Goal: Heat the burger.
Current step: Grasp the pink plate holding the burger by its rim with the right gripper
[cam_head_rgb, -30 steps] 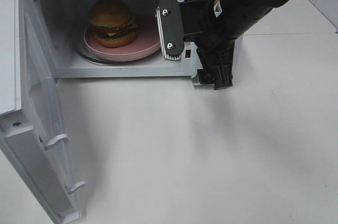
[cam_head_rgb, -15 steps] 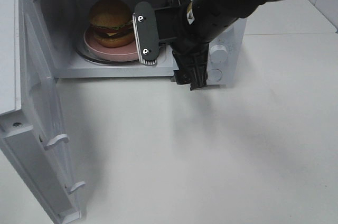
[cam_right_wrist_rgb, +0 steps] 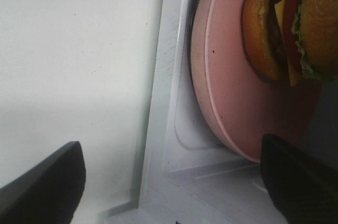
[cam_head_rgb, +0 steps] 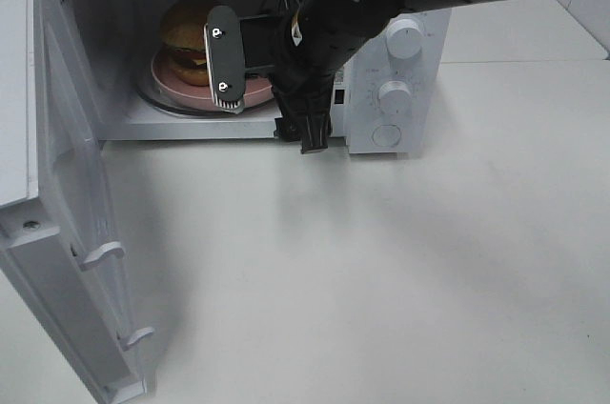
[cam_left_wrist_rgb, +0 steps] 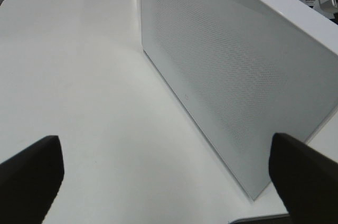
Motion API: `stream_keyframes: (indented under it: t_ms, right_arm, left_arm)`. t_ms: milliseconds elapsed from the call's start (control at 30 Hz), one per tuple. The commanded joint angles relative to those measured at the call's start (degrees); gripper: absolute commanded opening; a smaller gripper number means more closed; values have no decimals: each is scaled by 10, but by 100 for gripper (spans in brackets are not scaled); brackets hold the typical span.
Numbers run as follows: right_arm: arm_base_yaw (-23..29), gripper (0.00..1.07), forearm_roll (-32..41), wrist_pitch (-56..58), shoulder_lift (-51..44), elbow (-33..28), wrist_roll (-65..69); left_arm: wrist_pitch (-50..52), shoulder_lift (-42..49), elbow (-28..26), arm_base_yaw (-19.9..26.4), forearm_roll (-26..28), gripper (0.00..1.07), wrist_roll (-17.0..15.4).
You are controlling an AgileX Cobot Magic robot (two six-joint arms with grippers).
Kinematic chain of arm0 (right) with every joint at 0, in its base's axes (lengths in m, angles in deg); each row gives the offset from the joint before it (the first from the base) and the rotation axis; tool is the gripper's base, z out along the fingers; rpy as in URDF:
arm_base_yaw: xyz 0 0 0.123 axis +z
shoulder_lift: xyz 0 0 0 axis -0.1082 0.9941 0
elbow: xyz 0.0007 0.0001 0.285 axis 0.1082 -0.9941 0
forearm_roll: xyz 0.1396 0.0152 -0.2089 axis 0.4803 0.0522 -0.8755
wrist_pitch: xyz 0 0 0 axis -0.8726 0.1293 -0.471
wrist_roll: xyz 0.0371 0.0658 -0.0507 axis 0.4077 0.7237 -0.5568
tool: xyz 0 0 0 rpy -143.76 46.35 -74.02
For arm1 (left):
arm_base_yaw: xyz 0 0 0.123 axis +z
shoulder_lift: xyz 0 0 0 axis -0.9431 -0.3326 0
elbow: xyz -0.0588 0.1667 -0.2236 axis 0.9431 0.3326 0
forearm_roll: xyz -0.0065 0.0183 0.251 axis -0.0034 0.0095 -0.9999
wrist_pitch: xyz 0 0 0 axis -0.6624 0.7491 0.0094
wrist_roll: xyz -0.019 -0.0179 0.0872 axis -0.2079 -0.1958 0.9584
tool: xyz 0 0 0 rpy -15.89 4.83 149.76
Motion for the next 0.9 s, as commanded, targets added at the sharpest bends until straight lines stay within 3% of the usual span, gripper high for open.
stream_keyframes:
  t_ms: [33, 900]
  right_arm:
    - [0, 85, -1, 3, 32, 38, 6]
    - [0, 80, 38, 6, 185, 202, 29]
  left_arm:
    - [8, 11, 1, 1, 3, 98, -5]
    - [8, 11, 1, 1, 2, 98, -5]
